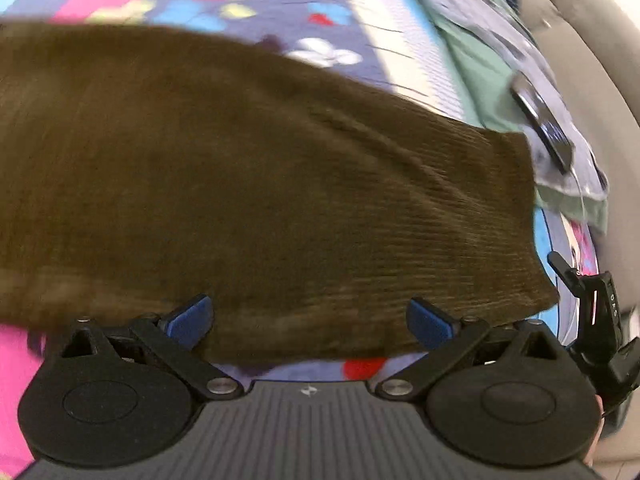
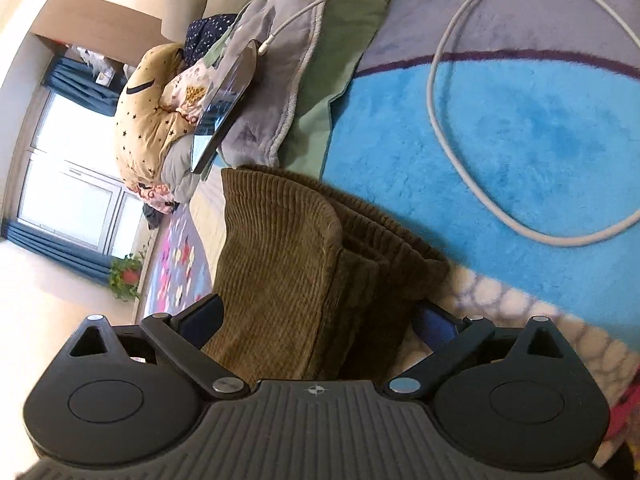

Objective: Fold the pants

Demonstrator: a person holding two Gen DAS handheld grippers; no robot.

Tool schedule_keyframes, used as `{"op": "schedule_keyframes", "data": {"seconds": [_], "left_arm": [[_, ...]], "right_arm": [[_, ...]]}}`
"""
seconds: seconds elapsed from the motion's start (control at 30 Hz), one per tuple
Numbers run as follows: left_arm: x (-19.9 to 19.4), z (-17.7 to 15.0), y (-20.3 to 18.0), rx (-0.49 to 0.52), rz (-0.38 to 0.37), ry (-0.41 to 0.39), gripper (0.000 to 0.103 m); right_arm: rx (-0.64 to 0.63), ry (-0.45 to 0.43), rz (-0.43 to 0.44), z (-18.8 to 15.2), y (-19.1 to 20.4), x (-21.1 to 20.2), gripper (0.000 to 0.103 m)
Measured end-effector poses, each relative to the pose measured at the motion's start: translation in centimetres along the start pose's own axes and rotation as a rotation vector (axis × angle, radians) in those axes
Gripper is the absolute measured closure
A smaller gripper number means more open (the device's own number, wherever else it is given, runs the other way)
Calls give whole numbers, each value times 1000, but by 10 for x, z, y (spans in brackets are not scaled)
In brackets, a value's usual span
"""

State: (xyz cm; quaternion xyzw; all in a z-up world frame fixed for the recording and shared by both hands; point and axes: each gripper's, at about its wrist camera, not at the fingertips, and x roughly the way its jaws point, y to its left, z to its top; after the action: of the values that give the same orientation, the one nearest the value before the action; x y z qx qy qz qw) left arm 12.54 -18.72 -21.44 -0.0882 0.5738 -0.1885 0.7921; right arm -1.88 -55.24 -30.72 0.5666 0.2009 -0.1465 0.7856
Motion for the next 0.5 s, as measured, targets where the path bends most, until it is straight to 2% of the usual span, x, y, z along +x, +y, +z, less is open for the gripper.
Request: {"op": "schedule_keyframes", "data": {"seconds": [0.07,0.13,0.17,0.2,0.27,0.33,0.4,0.5], "left_arm": [[-11,-1,4,-4,-2,-25,0],[-24,1,9,-9,-10,-50,0],[-33,2,13,-8,-17,-69,0],[-39,4,16,-5,-22,-86,0],[-50,8,29,-9,-5,-118,0],[-44,12,46,-38,43,-113,0],[-22,13,62,-28,76,-67,0],[-9,7,56,111,125,-106,0]], "right_arm": [[-13,2,-4,0,4,6,4],[-22,0,-29,1,7,10,10],[-27,-4,-40,0,9,11,23],[-36,-10,-54,1,10,11,49],[-74,-4,-157,0,11,14,71],[-58,-8,-153,0,7,12,74],[-67,-11,-172,0,10,13,75],[-117,-20,-253,-4,26,17,76]]}}
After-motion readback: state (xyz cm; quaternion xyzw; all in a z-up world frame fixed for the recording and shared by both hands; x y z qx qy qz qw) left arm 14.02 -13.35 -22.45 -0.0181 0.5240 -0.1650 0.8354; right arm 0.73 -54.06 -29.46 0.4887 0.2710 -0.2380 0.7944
